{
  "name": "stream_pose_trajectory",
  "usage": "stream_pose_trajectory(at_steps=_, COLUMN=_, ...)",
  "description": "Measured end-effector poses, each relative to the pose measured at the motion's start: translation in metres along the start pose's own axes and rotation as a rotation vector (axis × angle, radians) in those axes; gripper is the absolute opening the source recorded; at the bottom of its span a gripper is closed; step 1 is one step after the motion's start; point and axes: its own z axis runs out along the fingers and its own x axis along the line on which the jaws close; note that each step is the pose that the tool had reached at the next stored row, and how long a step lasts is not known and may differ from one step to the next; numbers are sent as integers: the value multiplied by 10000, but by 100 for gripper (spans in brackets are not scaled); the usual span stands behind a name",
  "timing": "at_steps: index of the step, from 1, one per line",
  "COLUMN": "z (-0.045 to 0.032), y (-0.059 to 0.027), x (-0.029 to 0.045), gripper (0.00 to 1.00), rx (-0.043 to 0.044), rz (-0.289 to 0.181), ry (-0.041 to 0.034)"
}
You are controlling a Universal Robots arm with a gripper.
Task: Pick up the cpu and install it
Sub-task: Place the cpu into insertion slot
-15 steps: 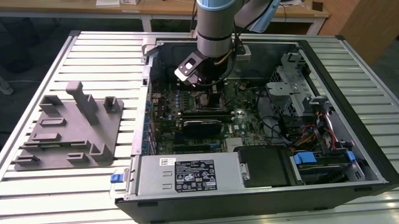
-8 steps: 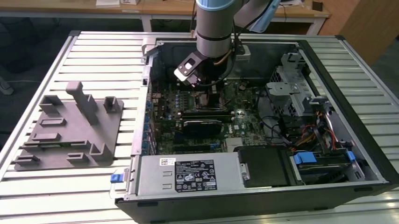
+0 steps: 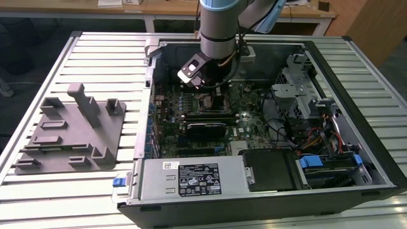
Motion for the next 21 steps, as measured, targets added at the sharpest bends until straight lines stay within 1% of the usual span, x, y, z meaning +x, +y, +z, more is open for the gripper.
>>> stream_pose_trajectory(at_steps=6, z=3, y=0, x=0, gripper=55, rx=-4, rz=0, ry=1)
stream_pose_trajectory(at_steps=7, z=6, y=1, x=2, gripper=55, rx=-7, rz=1, ry=16)
stream_pose_trajectory(at_steps=8, z=7, y=1, x=3, gripper=55, rx=-8, rz=1, ry=15)
stream_pose_trajectory(at_steps=9, z=5, y=1, x=2, gripper=67, rx=-6, rz=1, ry=10)
stream_pose_trajectory(at_steps=17, z=-2, y=3, x=0, gripper=67, rx=0, rz=1, ry=-1)
stream_pose_trajectory(at_steps=21, z=-50, y=5, x=-1, gripper=67, rx=-2, rz=1, ry=3)
